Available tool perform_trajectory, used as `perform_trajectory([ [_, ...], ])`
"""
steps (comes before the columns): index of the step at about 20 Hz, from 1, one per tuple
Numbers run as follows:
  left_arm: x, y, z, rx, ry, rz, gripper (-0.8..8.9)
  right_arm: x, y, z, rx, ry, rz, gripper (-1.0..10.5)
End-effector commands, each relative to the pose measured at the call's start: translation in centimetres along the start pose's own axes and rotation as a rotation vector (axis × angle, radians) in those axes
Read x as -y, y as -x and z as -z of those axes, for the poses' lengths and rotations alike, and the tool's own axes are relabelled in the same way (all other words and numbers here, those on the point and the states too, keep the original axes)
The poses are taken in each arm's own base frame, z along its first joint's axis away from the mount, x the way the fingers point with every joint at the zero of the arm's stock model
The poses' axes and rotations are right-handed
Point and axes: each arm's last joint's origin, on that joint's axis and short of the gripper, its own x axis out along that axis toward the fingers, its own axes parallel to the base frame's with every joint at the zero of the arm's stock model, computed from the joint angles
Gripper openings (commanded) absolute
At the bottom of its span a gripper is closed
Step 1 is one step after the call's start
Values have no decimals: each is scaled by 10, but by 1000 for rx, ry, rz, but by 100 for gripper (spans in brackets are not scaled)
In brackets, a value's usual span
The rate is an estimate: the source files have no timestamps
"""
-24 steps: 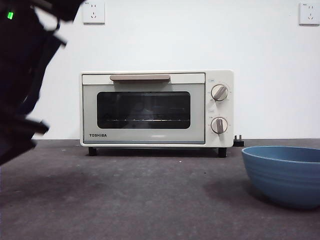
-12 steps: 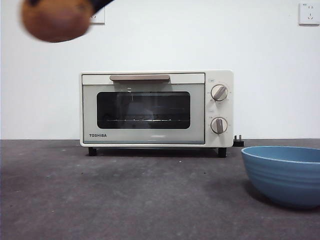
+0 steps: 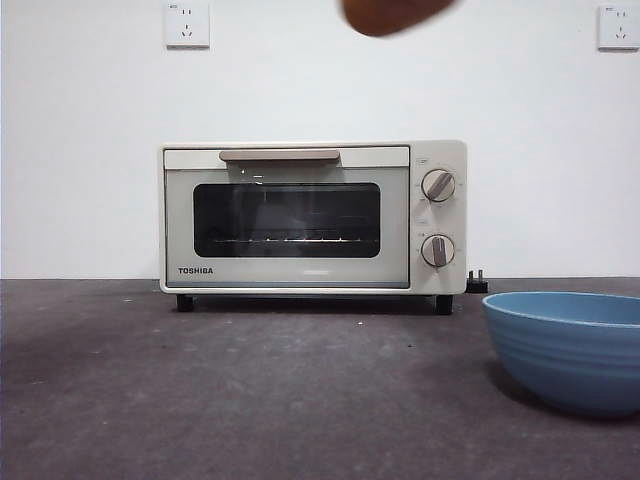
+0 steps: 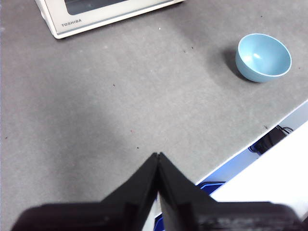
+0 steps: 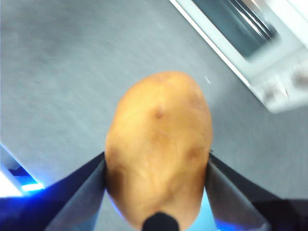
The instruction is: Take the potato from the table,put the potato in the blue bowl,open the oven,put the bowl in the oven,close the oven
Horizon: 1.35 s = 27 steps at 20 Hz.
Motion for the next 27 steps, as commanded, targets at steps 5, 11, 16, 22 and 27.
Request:
perform_trajectory([
  [5,-4,-13,-10,-51,-40,29,-7,43,-50,78,-95,-201,-7,-11],
  [11,-12,-35,-24,-122,-55,43,-6,47,-97,118,-168,-270,-89,-11],
  [16,-16,-42,-37,-47,-77,30,-7,44,-116,135,-196,-300,-79,-11],
  [22,-22,-60,-45,-107,-59,41,-6,43,-119,137,-209,-299,-72,40],
  [27,-25,-67,-54,-58,-68,33,-6,44,-124,137,-225,-314,-64,165],
])
